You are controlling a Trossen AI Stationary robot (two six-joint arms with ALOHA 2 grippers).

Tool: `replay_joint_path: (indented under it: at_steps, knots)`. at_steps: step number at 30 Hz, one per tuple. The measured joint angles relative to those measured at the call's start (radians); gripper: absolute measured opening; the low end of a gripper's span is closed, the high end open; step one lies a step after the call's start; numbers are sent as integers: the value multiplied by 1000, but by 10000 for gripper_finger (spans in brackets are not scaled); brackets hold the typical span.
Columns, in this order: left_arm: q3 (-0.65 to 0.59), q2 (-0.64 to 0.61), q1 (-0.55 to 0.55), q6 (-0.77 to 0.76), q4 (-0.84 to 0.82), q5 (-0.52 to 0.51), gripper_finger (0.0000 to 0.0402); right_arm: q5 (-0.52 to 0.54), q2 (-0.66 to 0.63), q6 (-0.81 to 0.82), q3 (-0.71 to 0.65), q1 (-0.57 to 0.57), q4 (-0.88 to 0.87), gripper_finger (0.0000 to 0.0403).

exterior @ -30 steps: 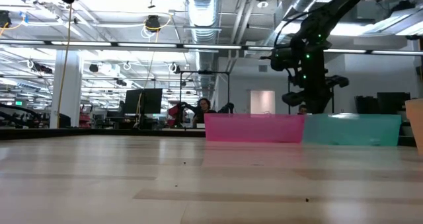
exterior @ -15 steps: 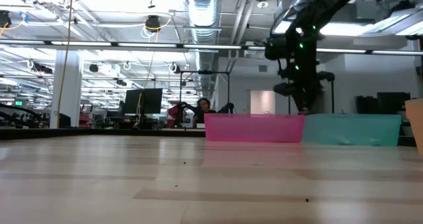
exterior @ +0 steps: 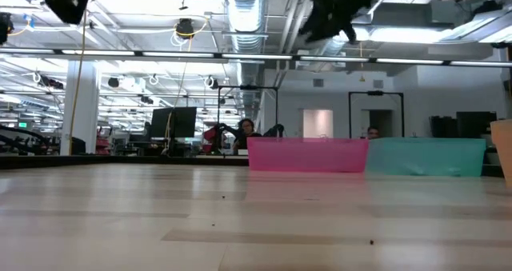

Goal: Sort silverware by color (type)
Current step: Return to Home Position

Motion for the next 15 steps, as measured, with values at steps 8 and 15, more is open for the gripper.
replay_joint_path:
  at_steps: [8,15]
  knots:
    - [-120,-169,0,44,122,91,173,-40,-45,-53,-74,327,212,160]
    - [-154,-177,0,61,136,104,173,-48,37,-182,-127,640,560,159]
